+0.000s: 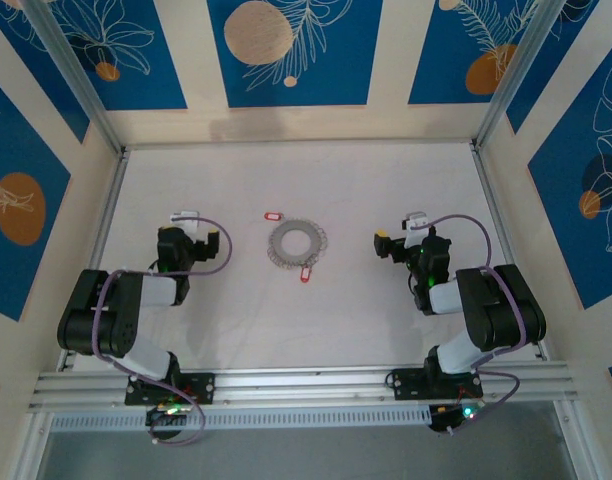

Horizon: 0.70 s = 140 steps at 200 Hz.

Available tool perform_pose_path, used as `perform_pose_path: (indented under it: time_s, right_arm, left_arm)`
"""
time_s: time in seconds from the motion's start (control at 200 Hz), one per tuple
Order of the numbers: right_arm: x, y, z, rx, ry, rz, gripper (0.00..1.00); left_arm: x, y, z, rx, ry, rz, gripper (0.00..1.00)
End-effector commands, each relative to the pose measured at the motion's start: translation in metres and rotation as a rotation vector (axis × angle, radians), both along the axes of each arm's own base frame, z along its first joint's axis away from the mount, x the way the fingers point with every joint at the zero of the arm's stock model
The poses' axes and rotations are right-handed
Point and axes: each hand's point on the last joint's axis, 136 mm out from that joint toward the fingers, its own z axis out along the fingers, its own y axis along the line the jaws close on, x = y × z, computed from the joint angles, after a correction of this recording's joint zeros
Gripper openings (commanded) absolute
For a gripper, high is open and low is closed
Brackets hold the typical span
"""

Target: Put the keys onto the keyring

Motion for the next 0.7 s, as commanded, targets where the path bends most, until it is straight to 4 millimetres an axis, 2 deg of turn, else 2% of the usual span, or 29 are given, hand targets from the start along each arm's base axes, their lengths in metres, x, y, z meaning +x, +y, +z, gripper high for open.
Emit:
perform_pose_path:
  time_s: [0.0,0.07,0.36,0.53,0.695]
  right_arm:
    - [0.004,0.0,0.011,0.015,-0.029,0.003,0.99]
    - [0.004,0.0,0.011,0.013,-0.029,0.002,0.99]
    - [0.003,0.001,0.011,0.01,-0.035,0.004,0.99]
    - [0.017,-0.013,0.006,0.036,0.035,-0.062,0.99]
    - [0.018,-0.013,0.006,0.041,0.042,-0.06,0.99]
  left_arm:
    - [0.002,-0.006,0.007,-0.024,-0.033,-0.034,1.0]
    - [0.002,-0.013,0.006,-0.026,-0.027,-0.073,1.0]
    - [0.003,-0.013,0.007,-0.027,-0.028,-0.075,1.0]
    - [0.003,-0.013,0.007,-0.029,-0.026,-0.076,1.0]
    - [0.003,-0.013,0.006,-0.031,-0.023,-0.077,1.0]
